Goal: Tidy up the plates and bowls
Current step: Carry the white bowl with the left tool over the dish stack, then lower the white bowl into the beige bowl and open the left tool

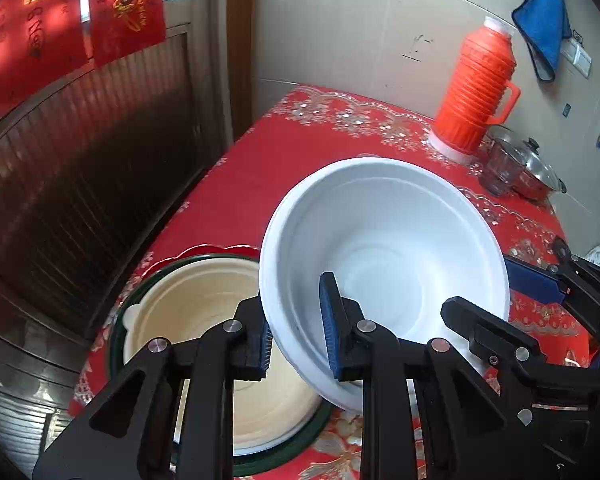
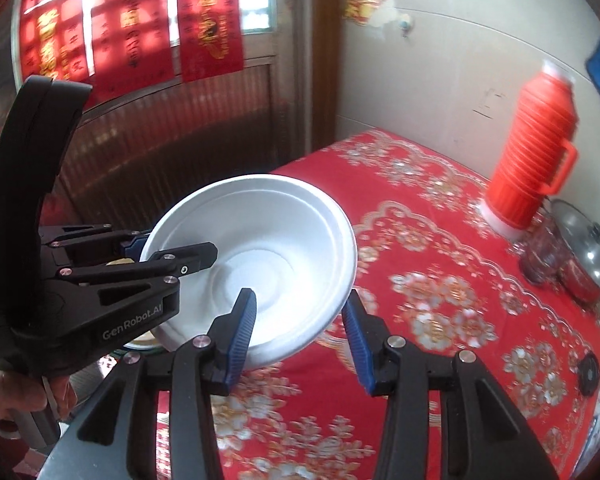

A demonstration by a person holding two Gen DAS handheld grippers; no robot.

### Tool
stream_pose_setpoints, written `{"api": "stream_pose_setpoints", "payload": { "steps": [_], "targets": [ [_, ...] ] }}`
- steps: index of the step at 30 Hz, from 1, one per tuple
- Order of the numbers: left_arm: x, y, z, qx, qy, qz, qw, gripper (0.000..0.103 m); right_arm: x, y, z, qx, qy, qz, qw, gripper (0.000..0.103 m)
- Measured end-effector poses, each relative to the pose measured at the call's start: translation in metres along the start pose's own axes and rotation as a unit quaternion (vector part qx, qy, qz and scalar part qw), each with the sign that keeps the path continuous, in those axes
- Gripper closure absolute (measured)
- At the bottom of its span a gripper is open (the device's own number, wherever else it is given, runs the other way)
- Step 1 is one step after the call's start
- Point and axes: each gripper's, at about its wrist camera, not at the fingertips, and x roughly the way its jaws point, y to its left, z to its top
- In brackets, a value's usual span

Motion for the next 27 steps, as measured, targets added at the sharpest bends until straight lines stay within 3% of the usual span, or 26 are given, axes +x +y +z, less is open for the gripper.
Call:
{"api": "stream_pose_setpoints", "payload": {
  "steps": [11,18,27],
  "targets": [
    [0.011,0.069,-0.032,-0.029,0.021,0.037,0.9987,0.082,0.044,0.062,0.004,-0.042,0.035,0.041,0.998,0.055],
    [0.026,0.078,-0.041,-0.029,0.033,0.042,0.9982,0.082,0.060,0.075,-0.001,-0.049,0.056,0.046,0.996,0.055],
    [0.027,0.076,-0.045,-0.019,0.020,0.055,0.9981,0.082,0.073,0.079,-0.005,-0.051,0.075,0.049,0.995,0.054]
  ]
}}
